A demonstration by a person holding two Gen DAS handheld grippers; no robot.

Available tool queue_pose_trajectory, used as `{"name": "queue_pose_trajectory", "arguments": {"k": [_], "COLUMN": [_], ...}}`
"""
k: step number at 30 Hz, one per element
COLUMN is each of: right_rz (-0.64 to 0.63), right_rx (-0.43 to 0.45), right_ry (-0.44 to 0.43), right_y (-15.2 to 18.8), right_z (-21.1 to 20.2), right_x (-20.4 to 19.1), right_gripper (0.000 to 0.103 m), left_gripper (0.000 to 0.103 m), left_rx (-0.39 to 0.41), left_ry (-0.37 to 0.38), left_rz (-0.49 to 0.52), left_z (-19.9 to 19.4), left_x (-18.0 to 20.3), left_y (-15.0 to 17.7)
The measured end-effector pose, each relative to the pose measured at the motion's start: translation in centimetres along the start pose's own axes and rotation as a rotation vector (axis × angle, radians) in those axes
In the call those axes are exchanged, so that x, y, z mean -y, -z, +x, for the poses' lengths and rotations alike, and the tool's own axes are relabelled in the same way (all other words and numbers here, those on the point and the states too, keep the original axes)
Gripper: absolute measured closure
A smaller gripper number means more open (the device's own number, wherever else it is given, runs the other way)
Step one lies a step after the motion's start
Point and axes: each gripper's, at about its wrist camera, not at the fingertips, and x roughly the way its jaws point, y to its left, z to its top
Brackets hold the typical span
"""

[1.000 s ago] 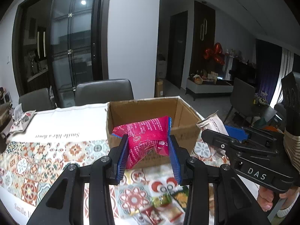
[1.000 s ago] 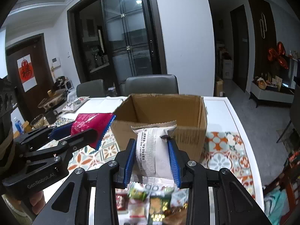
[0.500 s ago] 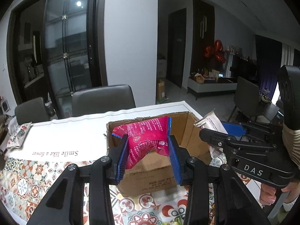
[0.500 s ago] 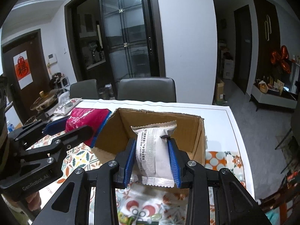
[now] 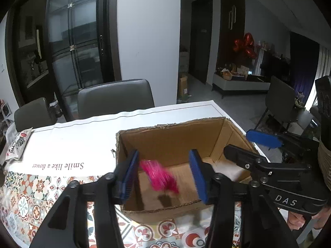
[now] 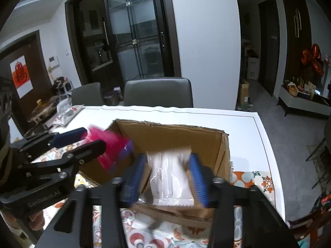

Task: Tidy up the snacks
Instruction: 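Carry both snacks over the box and open both grippers to drop them, then grasp the dark bar with the left gripper while the right grasps the gold biscuit bag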

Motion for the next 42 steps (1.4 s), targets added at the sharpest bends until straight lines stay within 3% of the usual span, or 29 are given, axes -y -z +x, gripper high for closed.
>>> {"name": "queue_pose_trajectory", "arguments": {"k": [6, 20, 27, 34, 42], "right_rz": [0.005, -0.014, -0.020, -0.040, -0.044], "right_rx": [0.006, 0.077, 0.062, 0.021, -0.067], "right_ry": [0.010, 0.003, -0.019, -0.033, -0.032], "right_y": [1.1, 5.9, 8.7, 12.4, 16.0], "right_z": [-1.3, -9.4, -12.3, -14.2, -14.0], "right_x": [0.1, -1.8, -2.3, -2.6, -2.3], "right_gripper": [0.044, 0.044, 0.044, 0.044, 0.044], "left_gripper": [0.043, 0.040, 0.038, 0.038, 0.038], "left_rx": [0.008, 0.063, 0.063, -0.008, -0.158], "left_ry": [-0.047, -0.019, 0.001, 0.024, 0.045], "left_rz": [0.016, 0.017, 0.016, 0.003, -0.016], "left_z": [-2.0, -9.9, -13.0, -14.3, -12.9], "left_x": [0.6, 3.5, 5.4, 7.2, 8.2], "left_y": [1.8, 6.2, 9.1, 12.9, 17.3]}}
